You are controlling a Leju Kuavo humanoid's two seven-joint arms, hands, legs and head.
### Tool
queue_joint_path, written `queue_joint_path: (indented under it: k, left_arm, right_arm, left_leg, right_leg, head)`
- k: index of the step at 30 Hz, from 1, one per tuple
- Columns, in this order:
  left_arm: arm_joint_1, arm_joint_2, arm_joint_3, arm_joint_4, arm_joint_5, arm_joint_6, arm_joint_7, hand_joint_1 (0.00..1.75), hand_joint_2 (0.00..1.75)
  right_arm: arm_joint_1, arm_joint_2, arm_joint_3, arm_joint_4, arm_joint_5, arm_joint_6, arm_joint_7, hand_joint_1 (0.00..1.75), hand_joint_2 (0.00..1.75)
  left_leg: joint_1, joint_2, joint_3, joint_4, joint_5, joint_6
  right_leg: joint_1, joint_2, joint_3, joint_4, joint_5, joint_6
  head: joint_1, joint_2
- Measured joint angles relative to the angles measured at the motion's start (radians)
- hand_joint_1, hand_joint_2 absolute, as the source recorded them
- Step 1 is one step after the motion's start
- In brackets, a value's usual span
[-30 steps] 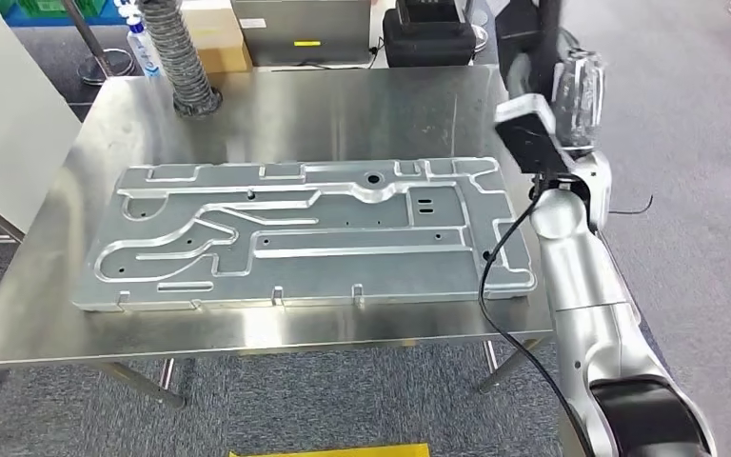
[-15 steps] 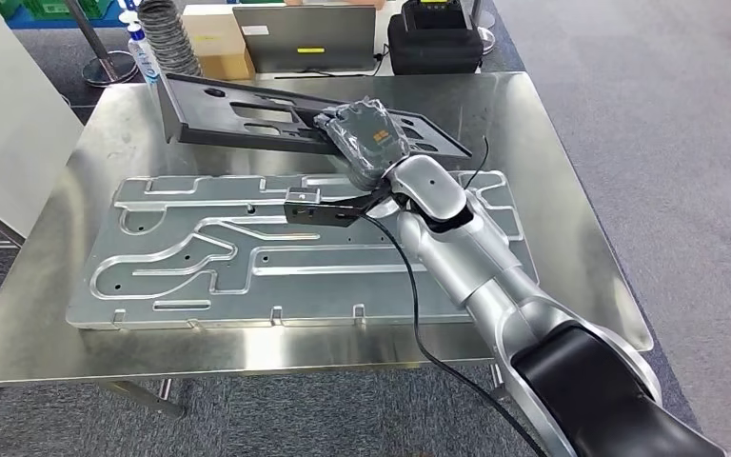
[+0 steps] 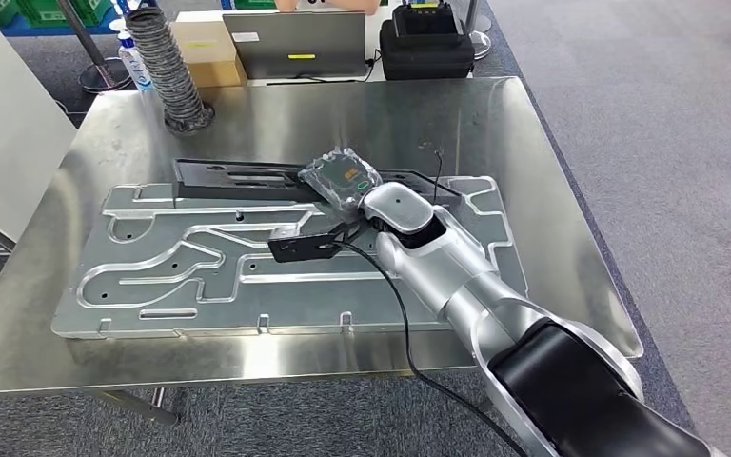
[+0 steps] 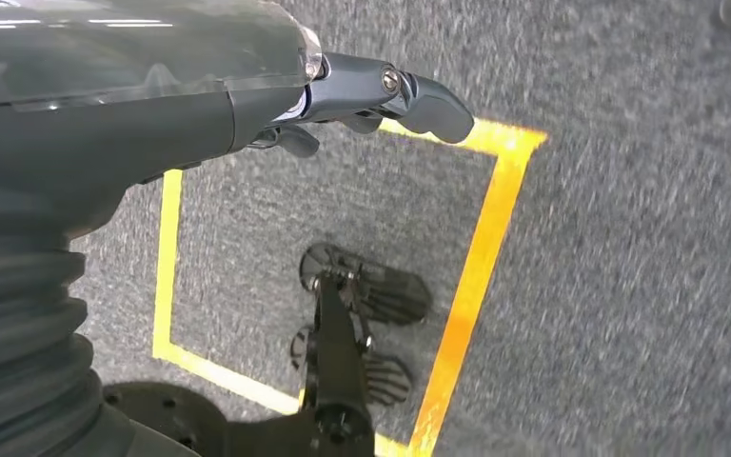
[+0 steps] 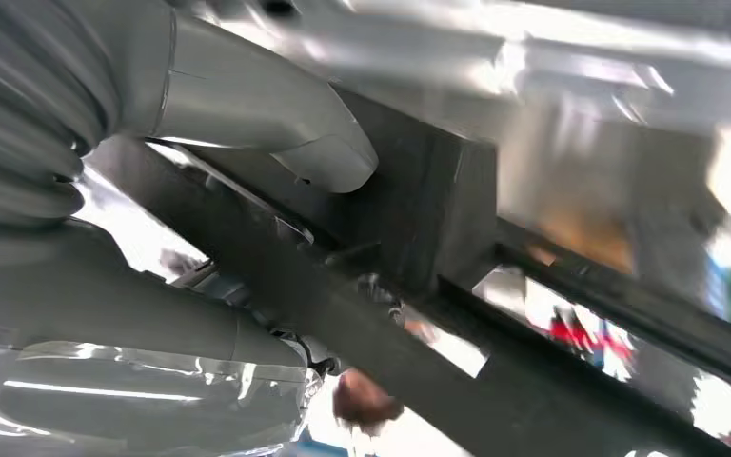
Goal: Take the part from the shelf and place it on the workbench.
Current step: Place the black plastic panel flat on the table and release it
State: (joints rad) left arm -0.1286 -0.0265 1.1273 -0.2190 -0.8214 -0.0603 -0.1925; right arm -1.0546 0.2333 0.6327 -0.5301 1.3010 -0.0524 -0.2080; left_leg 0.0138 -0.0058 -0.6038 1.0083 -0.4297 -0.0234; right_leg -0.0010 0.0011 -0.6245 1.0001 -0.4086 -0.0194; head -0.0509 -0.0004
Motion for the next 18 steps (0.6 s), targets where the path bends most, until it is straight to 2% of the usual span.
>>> queue_joint_path:
  k: [1, 2, 4, 5, 6, 7, 9, 10, 11, 14, 16, 18]
  left_arm:
    - [-0.001, -0.001, -0.001, 0.0, -0.002, -0.001, 0.001, 0.0, 1.75]
    - [-0.002, -0.002, -0.003, 0.0, -0.003, -0.002, 0.001, 0.0, 1.75]
    - [-0.002, -0.004, -0.004, 0.0, 0.0, -0.006, -0.011, 0.0, 1.75]
    - [-0.002, -0.004, -0.004, 0.0, 0.003, -0.009, -0.021, 0.0, 1.75]
    - [-0.002, -0.004, -0.004, 0.0, 0.006, -0.013, -0.031, 0.0, 1.75]
    - [-0.002, -0.004, -0.004, 0.0, 0.009, -0.015, -0.041, 0.0, 1.75]
    - [-0.003, -0.004, -0.004, 0.0, 0.013, -0.019, -0.056, 0.0, 1.75]
    - [-0.005, -0.004, -0.004, 0.0, 0.014, -0.021, -0.061, 0.0, 1.75]
    - [-0.007, -0.004, -0.004, 0.0, 0.014, -0.023, -0.064, 0.0, 1.75]
    - [-0.012, -0.005, -0.004, 0.0, 0.014, -0.029, -0.067, 0.0, 1.75]
    - [-0.015, -0.008, -0.005, 0.0, 0.014, -0.033, -0.067, 0.0, 1.75]
    - [-0.018, -0.01, -0.005, 0.0, 0.015, -0.036, -0.069, 0.0, 1.75]
  right_arm:
    - [0.0, 0.002, 0.003, 0.019, -0.007, 0.013, 0.012, 1.75, 1.75]
    - [-0.001, 0.003, 0.004, 0.038, -0.014, 0.027, 0.022, 1.75, 1.75]
    - [0.002, 0.004, 0.006, 0.077, -0.03, 0.062, 0.04, 1.75, 1.75]
    - [0.006, 0.004, 0.006, 0.096, -0.035, 0.087, 0.051, 1.75, 1.75]
    - [0.011, 0.003, 0.006, 0.114, -0.04, 0.113, 0.062, 1.75, 1.75]
    - [0.015, 0.003, 0.006, 0.13, -0.044, 0.142, 0.074, 1.75, 1.75]
    - [0.018, 0.001, 0.006, 0.155, -0.05, 0.195, 0.095, 1.75, 1.75]
    - [0.016, 0.0, 0.006, 0.166, -0.052, 0.22, 0.108, 1.75, 1.75]
    - [0.014, -0.001, 0.006, 0.174, -0.051, 0.24, 0.119, 1.75, 1.75]
    - [0.008, -0.003, 0.006, 0.195, -0.048, 0.29, 0.162, 1.75, 1.75]
    - [0.003, -0.006, 0.006, 0.205, -0.045, 0.313, 0.187, 0.87, 0.87]
    - [0.004, -0.01, 0.006, 0.216, -0.043, 0.329, 0.202, 0.0, 0.0]
  left_leg:
    - [0.001, 0.0, -0.012, 0.029, -0.019, -0.004]
    - [0.003, 0.001, -0.034, 0.08, -0.048, -0.008]
    - [0.004, 0.001, -0.098, 0.221, -0.111, -0.015]
    - [0.005, 0.001, -0.123, 0.272, -0.125, -0.017]
    - [0.006, 0.001, -0.132, 0.286, -0.119, -0.019]
    - [0.006, 0.001, -0.12, 0.257, -0.094, -0.019]
    - [0.008, 0.001, -0.054, 0.119, -0.026, -0.017]
    - [0.007, 0.0, -0.024, 0.057, -0.005, -0.013]
    - [0.005, -0.001, -0.004, 0.019, 0.005, -0.007]
    - [0.003, -0.001, 0.006, 0.003, 0.006, 0.013]
    - [0.005, 0.001, 0.01, -0.002, 0.01, 0.026]
    - [0.006, 0.003, 0.01, -0.006, 0.013, 0.035]
  right_leg:
    - [-0.002, -0.001, 0.004, -0.005, 0.002, -0.006]
    - [-0.003, -0.001, 0.007, -0.008, 0.003, -0.01]
    - [-0.001, -0.001, 0.01, -0.007, 0.001, -0.015]
    - [0.0, 0.0, 0.011, -0.006, -0.001, -0.016]
    - [0.0, 0.0, 0.012, -0.005, -0.002, -0.015]
    - [0.0, 0.001, 0.014, -0.003, -0.004, -0.014]
    - [-0.001, 0.004, 0.015, 0.004, -0.01, -0.007]
    - [0.0, 0.005, 0.015, 0.009, -0.013, -0.003]
    - [0.002, 0.006, 0.014, 0.012, -0.015, 0.001]
    - [0.004, 0.008, 0.017, 0.012, -0.016, 0.016]
    - [0.002, 0.007, 0.008, 0.042, -0.04, 0.027]
    - [-0.002, 0.005, -0.038, 0.15, -0.103, 0.038]
  head:
    - [0.0, 0.0]
    - [0.0, 0.0]
    - [0.0, 0.0]
    - [0.0, 0.0]
    - [0.0, 0.0]
    - [0.0, 0.0]
    - [0.0, 0.0]
    - [0.0, 0.0]
    - [0.0, 0.0]
    - [0.0, 0.0]
    - [0.0, 0.0]
    - [0.0, 0.0]
